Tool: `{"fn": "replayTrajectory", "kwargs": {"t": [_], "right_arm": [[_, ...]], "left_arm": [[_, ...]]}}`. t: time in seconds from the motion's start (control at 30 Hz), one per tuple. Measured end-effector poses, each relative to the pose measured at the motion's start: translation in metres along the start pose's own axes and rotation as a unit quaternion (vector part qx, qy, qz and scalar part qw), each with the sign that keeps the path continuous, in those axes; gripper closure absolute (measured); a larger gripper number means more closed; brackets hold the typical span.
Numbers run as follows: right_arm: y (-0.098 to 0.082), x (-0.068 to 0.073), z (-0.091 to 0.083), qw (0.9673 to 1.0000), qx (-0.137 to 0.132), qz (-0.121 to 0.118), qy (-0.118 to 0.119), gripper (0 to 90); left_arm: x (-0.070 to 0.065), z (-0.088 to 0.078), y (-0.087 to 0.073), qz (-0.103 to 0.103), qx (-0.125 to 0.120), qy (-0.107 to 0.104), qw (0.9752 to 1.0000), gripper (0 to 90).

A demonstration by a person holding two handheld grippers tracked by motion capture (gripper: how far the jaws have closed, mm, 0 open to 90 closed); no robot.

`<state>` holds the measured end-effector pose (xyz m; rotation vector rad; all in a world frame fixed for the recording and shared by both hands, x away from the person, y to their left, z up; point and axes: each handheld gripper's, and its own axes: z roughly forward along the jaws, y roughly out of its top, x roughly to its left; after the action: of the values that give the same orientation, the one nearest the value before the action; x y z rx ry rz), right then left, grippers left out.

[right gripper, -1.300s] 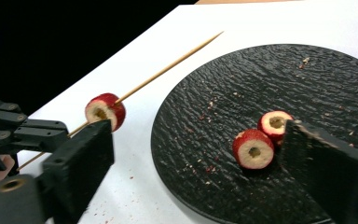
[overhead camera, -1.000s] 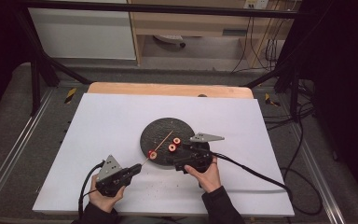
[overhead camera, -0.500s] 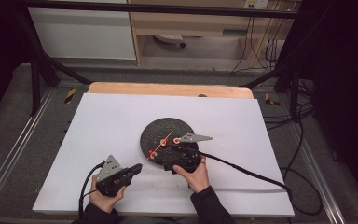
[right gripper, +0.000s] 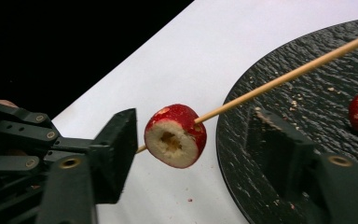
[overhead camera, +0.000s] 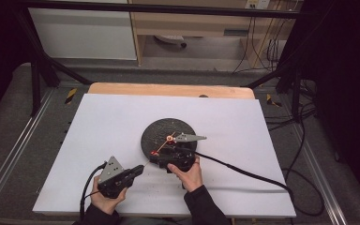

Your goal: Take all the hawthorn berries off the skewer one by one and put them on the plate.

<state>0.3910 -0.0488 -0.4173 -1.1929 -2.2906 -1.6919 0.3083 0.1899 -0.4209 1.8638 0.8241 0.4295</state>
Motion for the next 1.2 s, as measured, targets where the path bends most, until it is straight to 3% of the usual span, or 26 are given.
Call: {"fn": "replayTrajectory", "kwargs": {"t": [0.3,0.7,1.2], "right_arm": [[0.002,-0.001,0.000,0.9995,0.006,0.014,0.029,60.6],[0.012,-0.005,-0.006,0.9998,-0.006,0.014,0.012,61.2],[0.041,-0.016,-0.025,0.9993,-0.029,0.004,-0.023,61.4]], "left_arm": [[-0.001,0.001,0.000,0.000,0.000,-0.002,1.0000,88.4],[0.000,-0.002,0.001,0.000,-0.006,0.000,1.0000,88.4],[0.001,-0.005,0.002,0.001,-0.014,0.001,0.9999,88.4]]}}
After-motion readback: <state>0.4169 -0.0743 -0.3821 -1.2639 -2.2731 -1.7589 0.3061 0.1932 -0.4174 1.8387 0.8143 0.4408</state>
